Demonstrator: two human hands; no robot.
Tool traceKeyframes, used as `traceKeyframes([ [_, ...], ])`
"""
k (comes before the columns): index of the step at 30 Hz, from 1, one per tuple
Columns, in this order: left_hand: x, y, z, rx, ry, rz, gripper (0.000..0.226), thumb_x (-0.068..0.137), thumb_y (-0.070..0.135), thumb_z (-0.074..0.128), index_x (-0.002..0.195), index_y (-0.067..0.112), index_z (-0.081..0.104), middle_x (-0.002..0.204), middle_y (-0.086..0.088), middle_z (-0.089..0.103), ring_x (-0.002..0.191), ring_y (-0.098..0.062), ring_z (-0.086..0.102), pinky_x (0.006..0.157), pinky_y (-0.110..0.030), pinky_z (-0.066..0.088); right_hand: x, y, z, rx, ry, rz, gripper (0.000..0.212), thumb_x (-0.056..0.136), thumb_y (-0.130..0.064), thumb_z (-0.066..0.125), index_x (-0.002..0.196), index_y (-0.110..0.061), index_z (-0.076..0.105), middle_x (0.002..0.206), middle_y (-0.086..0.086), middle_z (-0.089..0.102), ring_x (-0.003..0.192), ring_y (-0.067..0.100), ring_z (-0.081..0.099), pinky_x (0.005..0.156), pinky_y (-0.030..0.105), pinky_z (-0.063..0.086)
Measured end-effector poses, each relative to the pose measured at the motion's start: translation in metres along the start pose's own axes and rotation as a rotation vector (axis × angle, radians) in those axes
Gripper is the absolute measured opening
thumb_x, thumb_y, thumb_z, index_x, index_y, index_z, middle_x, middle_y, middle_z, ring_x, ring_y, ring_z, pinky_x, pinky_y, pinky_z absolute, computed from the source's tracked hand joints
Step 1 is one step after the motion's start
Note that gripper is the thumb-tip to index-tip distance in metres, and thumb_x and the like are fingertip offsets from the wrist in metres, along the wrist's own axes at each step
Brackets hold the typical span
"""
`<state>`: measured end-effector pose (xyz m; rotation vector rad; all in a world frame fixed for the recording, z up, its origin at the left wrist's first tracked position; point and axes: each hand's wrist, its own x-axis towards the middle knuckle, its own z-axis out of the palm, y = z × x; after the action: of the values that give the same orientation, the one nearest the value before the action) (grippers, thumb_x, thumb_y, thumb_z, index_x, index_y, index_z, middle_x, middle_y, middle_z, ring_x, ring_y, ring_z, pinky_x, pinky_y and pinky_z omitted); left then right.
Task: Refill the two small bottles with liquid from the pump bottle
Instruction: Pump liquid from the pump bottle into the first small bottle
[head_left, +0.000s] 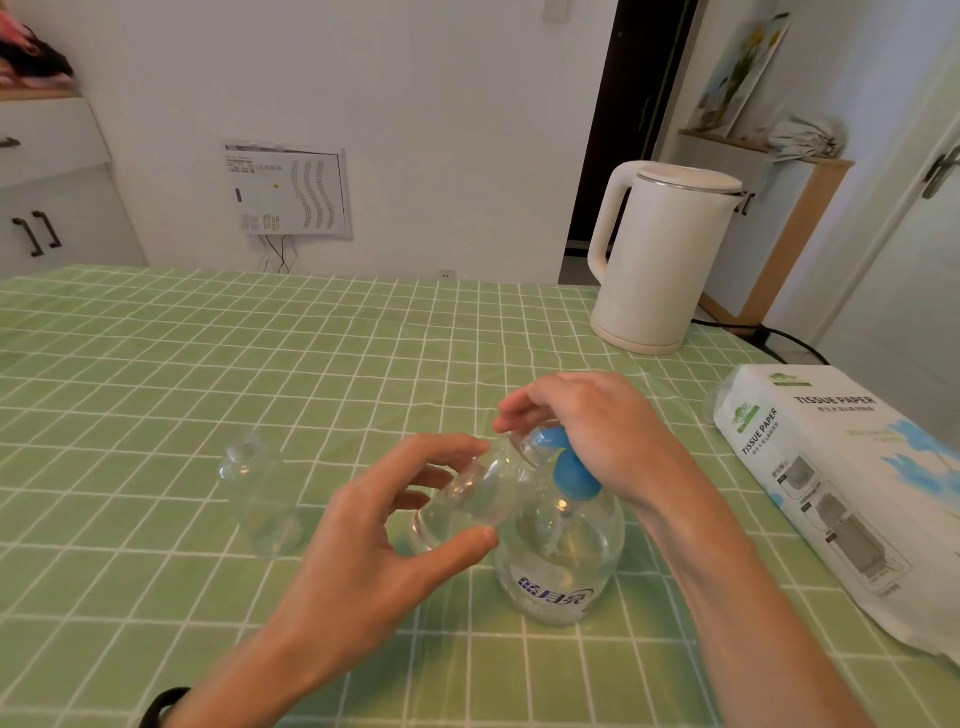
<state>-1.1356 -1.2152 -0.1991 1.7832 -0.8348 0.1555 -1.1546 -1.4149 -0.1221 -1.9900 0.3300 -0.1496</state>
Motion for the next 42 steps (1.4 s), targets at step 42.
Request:
traceKeyframes([
  [42, 0.0002, -0.0042, 0.0009, -0.02, 0.003, -0.001, 0.051, 0.075, 0.045, 0.081, 0.124, 0.048, 0.065, 0.12, 0.013, 0.073, 0.11, -0.018, 0.071, 0.091, -0.034, 0.057, 0.0039, 0.0061, -0.0018, -0.155, 0.035, -0.031, 0.043, 0.102, -0.034, 0.049, 0.099, -0.003, 0.078, 0.094, -0.022, 0.078, 0.095, -0.005, 0.07, 0.098, 0.033, 0.054],
])
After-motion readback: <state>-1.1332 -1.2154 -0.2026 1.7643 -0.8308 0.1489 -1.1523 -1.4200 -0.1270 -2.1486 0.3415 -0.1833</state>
